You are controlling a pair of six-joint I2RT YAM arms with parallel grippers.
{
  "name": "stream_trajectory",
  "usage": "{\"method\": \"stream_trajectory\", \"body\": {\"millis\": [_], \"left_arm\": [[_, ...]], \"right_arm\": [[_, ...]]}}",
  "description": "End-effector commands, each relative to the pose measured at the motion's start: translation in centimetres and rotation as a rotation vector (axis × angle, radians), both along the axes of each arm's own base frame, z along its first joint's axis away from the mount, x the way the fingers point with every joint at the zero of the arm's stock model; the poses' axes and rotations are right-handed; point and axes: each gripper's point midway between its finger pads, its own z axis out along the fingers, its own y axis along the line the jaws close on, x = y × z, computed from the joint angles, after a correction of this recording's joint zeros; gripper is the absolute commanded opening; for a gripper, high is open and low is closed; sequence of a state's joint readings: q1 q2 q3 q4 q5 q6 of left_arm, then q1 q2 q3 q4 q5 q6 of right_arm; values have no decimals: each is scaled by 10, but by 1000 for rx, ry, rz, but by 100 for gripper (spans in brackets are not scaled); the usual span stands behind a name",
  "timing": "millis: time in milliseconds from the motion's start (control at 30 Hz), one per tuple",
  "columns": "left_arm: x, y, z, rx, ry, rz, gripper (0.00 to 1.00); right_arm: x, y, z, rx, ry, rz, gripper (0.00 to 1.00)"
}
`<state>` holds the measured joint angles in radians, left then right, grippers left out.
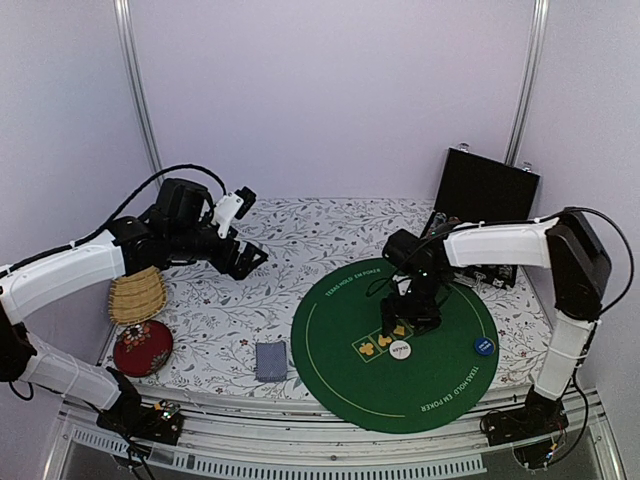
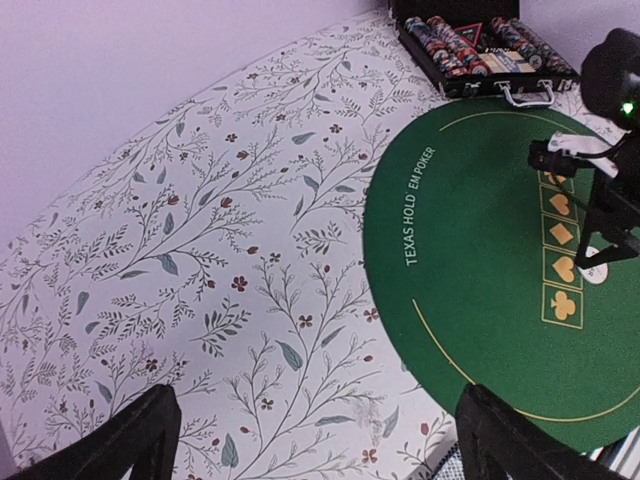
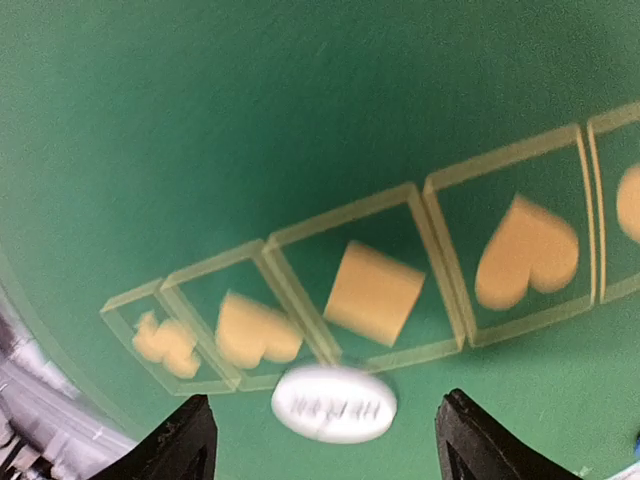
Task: Distribute texas hold em gaming equipment
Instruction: Move the dealer button to the dealer area.
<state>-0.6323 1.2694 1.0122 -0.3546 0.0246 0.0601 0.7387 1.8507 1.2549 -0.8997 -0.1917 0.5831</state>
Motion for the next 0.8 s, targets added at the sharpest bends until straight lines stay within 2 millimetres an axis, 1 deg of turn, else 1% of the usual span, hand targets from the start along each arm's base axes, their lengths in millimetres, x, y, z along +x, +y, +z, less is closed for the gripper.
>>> {"method": "stream_trajectory", "body": {"millis": [0, 67, 167, 267, 367, 533, 633, 767], "left_arm": [[-4, -1, 3, -4, -24, -13, 98], [-4, -1, 3, -3, -27, -13, 98], [-4, 0, 3, -2, -27, -11, 98], [-3, 0, 3, 0, -30, -9, 98], [-3, 1, 3, 1, -34, -7, 98], [-3, 1, 4, 2, -37, -6, 98], [-3, 2, 5, 4, -41, -4, 98], [-3, 3, 6, 1, -44, -3, 98]], "right_arm": [[16, -18, -23, -170, -33, 46, 77], [11, -18, -31, -185, -15, 67, 73], [-1, -24, -42, -223, 13, 98, 64], [-15, -26, -50, -242, 48, 121, 53], [-30, -23, -49, -246, 70, 156, 50], [-57, -2, -47, -244, 92, 243, 45], [-75, -2, -49, -263, 131, 274, 41], [-98, -16, -47, -285, 186, 261, 35]]}}
